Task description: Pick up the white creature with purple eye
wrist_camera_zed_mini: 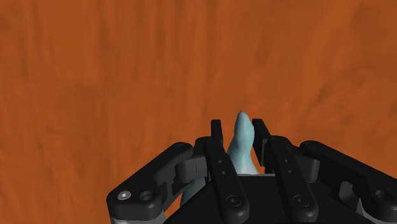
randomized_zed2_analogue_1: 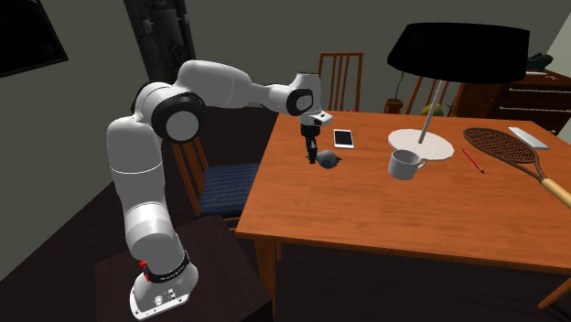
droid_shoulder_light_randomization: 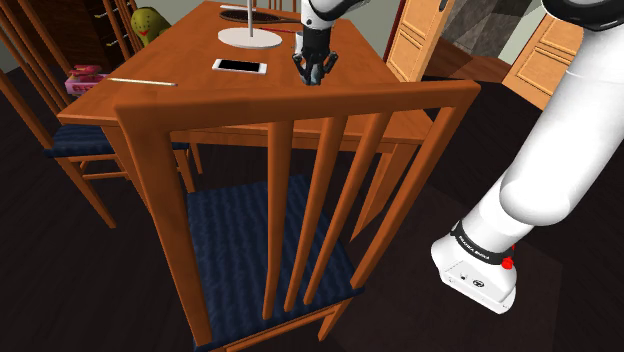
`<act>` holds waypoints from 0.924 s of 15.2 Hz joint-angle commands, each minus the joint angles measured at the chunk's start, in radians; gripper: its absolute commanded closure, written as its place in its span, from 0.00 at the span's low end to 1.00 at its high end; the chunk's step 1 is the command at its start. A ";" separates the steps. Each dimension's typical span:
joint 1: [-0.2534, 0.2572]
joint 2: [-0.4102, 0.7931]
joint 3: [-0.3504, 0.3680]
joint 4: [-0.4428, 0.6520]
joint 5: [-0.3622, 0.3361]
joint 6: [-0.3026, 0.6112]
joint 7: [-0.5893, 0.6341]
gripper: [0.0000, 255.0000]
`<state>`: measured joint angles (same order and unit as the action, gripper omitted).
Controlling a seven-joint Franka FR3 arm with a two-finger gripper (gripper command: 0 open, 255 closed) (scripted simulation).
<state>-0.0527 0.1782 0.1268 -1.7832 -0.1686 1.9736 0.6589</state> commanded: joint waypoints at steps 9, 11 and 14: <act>0.000 -0.016 0.001 0.072 0.007 -0.087 -0.014 1.00; 0.001 -0.019 0.002 0.096 0.009 -0.113 -0.018 1.00; 0.001 -0.021 0.002 0.133 0.011 -0.152 -0.023 1.00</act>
<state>-0.0522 0.1591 0.1283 -1.6620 -0.1584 1.8349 0.6367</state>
